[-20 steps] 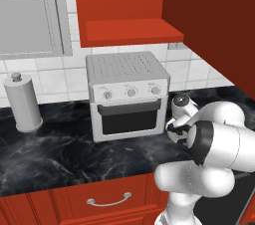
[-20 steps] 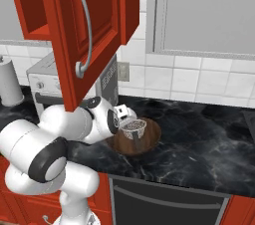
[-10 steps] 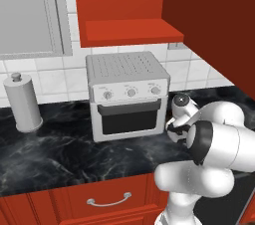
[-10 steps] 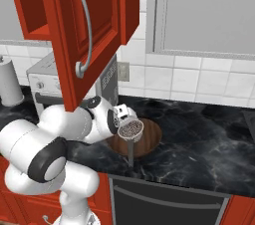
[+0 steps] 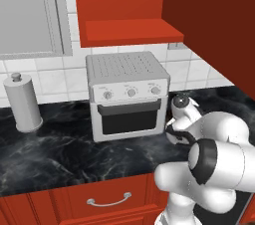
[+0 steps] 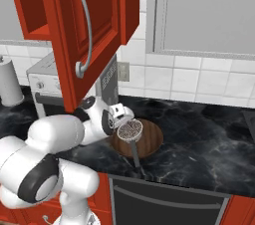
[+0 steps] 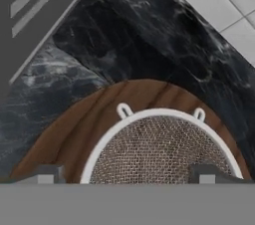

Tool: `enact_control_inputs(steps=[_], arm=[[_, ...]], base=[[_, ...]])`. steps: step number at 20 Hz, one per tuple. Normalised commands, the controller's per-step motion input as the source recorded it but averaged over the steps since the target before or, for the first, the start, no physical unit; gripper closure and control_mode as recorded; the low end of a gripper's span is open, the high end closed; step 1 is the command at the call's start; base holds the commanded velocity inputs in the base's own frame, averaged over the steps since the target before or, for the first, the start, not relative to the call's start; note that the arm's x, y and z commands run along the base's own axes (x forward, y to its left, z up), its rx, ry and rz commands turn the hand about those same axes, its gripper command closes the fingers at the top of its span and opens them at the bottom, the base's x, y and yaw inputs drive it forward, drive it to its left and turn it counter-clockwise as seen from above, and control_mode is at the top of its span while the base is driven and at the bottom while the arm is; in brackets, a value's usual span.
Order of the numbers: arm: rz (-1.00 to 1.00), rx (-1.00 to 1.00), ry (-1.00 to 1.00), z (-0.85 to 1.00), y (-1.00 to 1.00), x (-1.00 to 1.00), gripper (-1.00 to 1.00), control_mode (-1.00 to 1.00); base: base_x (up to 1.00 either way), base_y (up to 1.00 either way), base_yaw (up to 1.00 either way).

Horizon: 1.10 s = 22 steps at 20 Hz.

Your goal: Open the cabinet and setup a tea strainer by placing it in the bowl upright.

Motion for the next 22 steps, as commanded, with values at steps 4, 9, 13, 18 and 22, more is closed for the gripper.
enact_control_inputs(steps=[4,9,13,18,22], arm=[[0.0,-0.04,0.0,0.4,0.26,-0.28,-1.0,-1.0],[-0.01,-0.03,0.04,0.54,0.36,-0.06,-1.0,-1.0],[-0.02,0.07,0.34,0.69,0.54,0.06,-1.0,-1.0],[-0.03,0.06,0.34,0.5,0.73,-0.03,-1.0,-1.0],[-0.1,0.06,0.37,0.4,0.74,-0.04,-1.0,-1.0]], base=[[0.0,0.0,0.0],[0.0,0.0,0.0],[0.0,0.0,0.0],[0.0,0.0,0.0],[0.0,0.0,0.0]])
